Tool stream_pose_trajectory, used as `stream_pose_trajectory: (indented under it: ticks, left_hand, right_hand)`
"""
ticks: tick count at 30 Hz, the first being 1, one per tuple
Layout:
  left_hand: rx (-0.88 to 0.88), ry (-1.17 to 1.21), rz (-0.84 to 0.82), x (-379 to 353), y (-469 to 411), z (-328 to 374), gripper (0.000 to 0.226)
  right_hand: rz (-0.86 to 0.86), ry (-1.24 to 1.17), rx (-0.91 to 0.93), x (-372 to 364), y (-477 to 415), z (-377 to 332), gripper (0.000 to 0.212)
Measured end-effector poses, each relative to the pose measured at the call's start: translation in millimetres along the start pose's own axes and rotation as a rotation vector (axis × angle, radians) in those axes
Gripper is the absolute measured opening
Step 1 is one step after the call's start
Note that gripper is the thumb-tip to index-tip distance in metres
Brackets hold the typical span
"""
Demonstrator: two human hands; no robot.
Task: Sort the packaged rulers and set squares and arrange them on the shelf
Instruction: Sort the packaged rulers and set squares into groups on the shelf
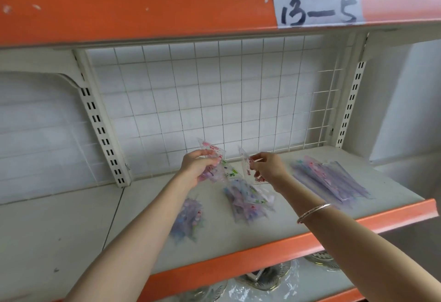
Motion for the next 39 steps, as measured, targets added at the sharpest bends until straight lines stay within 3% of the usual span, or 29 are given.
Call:
stream_pose_trajectory:
  ticks: [7, 11, 22, 26, 29, 32, 35, 39]
  left_hand:
    - [0.033, -0.038, -0.016, 28, 9, -7, 0.027]
    - [0.048, -0.045, -0.034, 30, 10, -13, 0.027]
    - [0.065, -0.124, -0.153, -5, 15, -18, 0.025]
    - [0.047, -0.134, -0.209, -20, 20, -17, 0.024]
    - [0.024, -0.164, -0.238, -31, 23, -17, 0.028]
    - [0.003, -0.211, -0.237, -40, 23, -19, 0.033]
    - [-0.009, -0.219, -0.235, -46, 22, -21, 0.031]
    - [0.002, -0.160, -0.241, -43, 19, -21, 0.024]
  right_hand:
    - [-0.140, 0.347, 0.078, -27, 7, -7, 0.018]
    - [-0.078, 0.549, 0.108, -14, 9, -9, 0.022]
    - [-0.155, 0.599, -0.058, 6, 20, 28, 0.027]
    - [-0.070, 0.452, -0.039, 11, 21, 17, 0.028]
    - [-0.022, 0.115, -0.009, 8, 24, -2, 0.027]
    - [-0.090, -0.159, -0.004, -2, 30, -20, 0.016]
    - [-0.101, -0.216, -0.045, -5, 33, -23, 0.003]
    - [0.062, -0.418, -0.171, 8, 31, -10, 0.012]
Point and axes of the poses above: each hand's wrist, its own y-axis away from the middle knuckle, its own x-axis out of the back of the hand, z = x × y, the point moved 7 cm from there along -y, towards the middle knuckle, and after that the axes turned 15 degrees about x, right-handed, at the moved point
